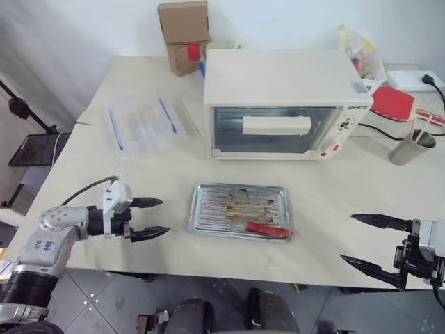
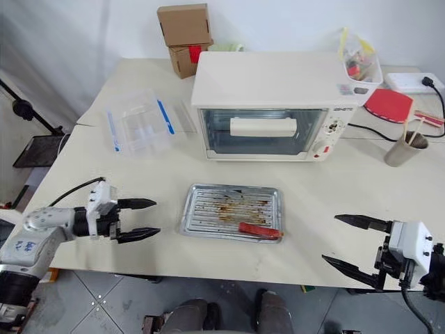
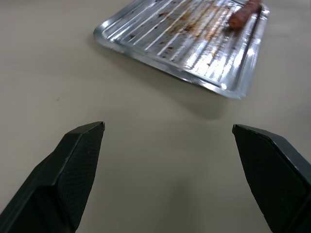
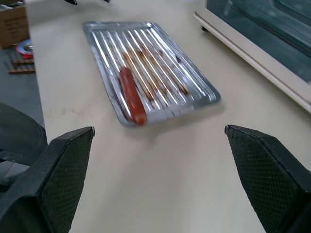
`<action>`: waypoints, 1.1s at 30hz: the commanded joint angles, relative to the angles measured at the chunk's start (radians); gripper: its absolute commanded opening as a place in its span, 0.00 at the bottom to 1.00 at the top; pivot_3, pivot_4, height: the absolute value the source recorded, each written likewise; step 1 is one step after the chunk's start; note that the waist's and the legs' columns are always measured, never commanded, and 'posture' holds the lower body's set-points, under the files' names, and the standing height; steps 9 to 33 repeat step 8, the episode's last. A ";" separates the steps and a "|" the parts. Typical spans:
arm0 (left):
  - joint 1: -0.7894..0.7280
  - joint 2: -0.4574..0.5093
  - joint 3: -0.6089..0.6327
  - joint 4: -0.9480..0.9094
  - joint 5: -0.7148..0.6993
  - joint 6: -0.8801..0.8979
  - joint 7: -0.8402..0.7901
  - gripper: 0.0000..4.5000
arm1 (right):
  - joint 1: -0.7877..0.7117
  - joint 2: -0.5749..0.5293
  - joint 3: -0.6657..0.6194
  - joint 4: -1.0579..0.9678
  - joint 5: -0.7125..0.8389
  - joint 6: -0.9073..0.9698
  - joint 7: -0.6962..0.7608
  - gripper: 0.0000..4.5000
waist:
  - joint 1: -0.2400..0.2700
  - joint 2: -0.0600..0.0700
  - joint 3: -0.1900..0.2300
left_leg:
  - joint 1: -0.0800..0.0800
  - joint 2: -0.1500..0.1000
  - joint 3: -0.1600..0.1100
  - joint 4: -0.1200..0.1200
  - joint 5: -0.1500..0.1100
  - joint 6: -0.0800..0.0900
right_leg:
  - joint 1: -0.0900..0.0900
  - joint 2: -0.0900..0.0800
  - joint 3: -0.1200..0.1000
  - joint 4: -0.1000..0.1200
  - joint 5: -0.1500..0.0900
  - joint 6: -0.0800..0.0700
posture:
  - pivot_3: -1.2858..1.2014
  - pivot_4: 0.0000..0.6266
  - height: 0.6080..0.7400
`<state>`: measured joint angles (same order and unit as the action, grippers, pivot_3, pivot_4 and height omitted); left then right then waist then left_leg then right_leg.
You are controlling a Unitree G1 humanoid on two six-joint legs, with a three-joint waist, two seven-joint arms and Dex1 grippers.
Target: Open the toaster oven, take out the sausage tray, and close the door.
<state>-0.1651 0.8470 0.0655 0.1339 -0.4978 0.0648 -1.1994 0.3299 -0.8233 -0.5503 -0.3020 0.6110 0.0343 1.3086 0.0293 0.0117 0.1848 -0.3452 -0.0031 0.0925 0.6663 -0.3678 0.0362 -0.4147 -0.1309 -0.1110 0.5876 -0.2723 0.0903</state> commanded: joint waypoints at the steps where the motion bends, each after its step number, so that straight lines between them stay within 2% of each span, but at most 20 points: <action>1: 0.035 0.022 0.105 -0.009 -0.023 -0.093 -0.076 0.99 | -0.036 -0.031 -0.017 0.010 0.050 0.028 0.021 1.00 | -0.002 0.000 0.000 | -0.001 0.000 0.000 0.000 0.000 0.001 | 0.000 0.000 0.000 -0.001 0.000 0.001 | 0.52 0.24 1.00; 8: 0.092 -0.011 0.195 -0.056 -0.050 -0.085 -0.069 0.99 | -0.081 -0.043 0.002 0.000 0.075 0.070 0.041 1.00 | -0.004 0.000 0.002 | -0.002 0.000 0.000 0.000 -0.001 0.005 | 0.000 0.000 -0.006 -0.001 0.001 0.002 | 0.52 0.24 1.00; 33: 0.092 -0.011 0.195 -0.056 -0.050 -0.085 -0.069 0.99 | -0.081 -0.043 0.002 0.000 0.075 0.070 0.041 1.00 | -0.004 0.000 0.002 | -0.002 0.000 0.000 0.000 -0.001 0.005 | 0.000 0.000 -0.006 -0.001 0.001 0.002 | 0.52 0.24 1.00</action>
